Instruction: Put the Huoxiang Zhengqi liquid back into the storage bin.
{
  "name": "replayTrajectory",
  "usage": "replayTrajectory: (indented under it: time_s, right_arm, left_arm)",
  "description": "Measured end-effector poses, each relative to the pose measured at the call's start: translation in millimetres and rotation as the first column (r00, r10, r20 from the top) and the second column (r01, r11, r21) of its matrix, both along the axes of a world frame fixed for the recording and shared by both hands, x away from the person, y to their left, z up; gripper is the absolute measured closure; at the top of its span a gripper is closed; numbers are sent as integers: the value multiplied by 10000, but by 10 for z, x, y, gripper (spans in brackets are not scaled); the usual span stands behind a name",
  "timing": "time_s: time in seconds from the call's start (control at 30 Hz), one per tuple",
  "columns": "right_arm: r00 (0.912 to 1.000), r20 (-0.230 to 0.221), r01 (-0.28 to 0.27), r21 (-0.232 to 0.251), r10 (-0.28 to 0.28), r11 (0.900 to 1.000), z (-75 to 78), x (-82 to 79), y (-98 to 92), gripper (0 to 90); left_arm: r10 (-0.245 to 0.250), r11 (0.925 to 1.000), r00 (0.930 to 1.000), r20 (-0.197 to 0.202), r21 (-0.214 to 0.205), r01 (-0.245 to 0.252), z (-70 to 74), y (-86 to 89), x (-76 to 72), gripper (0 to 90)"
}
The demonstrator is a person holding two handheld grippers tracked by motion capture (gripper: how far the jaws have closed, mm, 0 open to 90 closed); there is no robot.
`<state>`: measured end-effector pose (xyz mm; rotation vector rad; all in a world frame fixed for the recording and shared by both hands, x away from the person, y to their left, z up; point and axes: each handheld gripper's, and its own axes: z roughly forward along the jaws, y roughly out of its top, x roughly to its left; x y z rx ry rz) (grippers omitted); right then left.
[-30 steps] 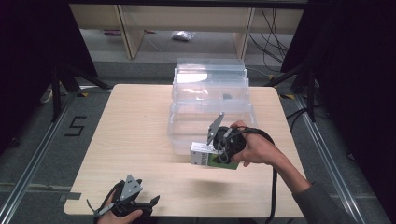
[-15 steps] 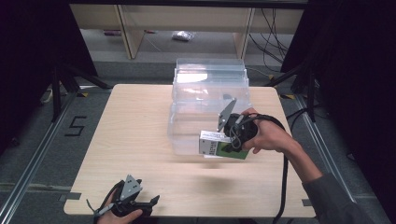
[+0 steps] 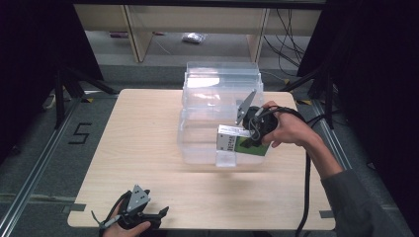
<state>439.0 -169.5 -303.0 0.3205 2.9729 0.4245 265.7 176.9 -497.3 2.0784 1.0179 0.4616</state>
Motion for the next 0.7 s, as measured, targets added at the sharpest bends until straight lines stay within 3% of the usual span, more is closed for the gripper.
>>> replayTrajectory:
  time_s: [0.07,0.1,0.13,0.17,0.2,0.27,0.37,0.43,0.57,0.6,0.63,0.67,0.7]
  right_arm:
    - [9998,3,-181,9,181,9998,0,45,-3,650]
    - [10000,-73,-9,-2,9,10000,1,67,-9,650]
    - [9999,-49,-101,46,102,9999,-3,102,-14,650]
    - [9997,-21,-257,62,257,9997,-9,145,-18,650]
    - [9999,-143,16,33,-15,10000,-19,161,-21,650]
    - [9998,-81,-206,-27,206,9998,-30,242,-26,650]
    - [9999,-106,-34,-78,33,10000,-48,334,-40,650]
    - [9999,-138,-79,-33,78,10000,-71,403,-54,650]
    - [10000,-52,-70,-22,70,10000,-153,545,-87,650]
    - [9996,108,-260,-62,261,9996,-174,582,-92,650]
    - [10000,-55,-75,-65,74,10000,-199,597,-97,650]
    - [9999,-97,56,-46,-56,10000,-217,609,-101,650]
    - [9997,-156,177,-113,-179,9998,-240,631,-106,650]
  left_arm:
    - [-43,10000,10000,-11,14,43,1,4,0,152]
    - [6,10000,10000,-33,-92,-7,-5,-1,1,152]
    - [-122,9998,9999,-116,146,123,0,18,6,152]
    - [-56,10000,9999,-158,58,57,-7,14,9,152]
    - [64,10000,9999,-102,-61,-64,-14,7,9,151]
    - [-32,10000,9999,-129,44,32,-5,26,16,152]
    - [128,9999,9999,-67,-67,-128,-11,22,19,151]
    - [-62,10000,9999,-149,56,62,-4,34,18,152]
    - [166,9998,9998,-74,-121,-167,-29,13,23,151]
    - [-18,10000,9999,-149,35,19,-9,30,17,152]
    - [1,10000,9999,-143,49,0,-6,31,16,151]
    - [-173,9990,9997,-176,421,180,9,59,22,152]
    - [-195,9986,9996,-182,480,204,11,64,25,151]
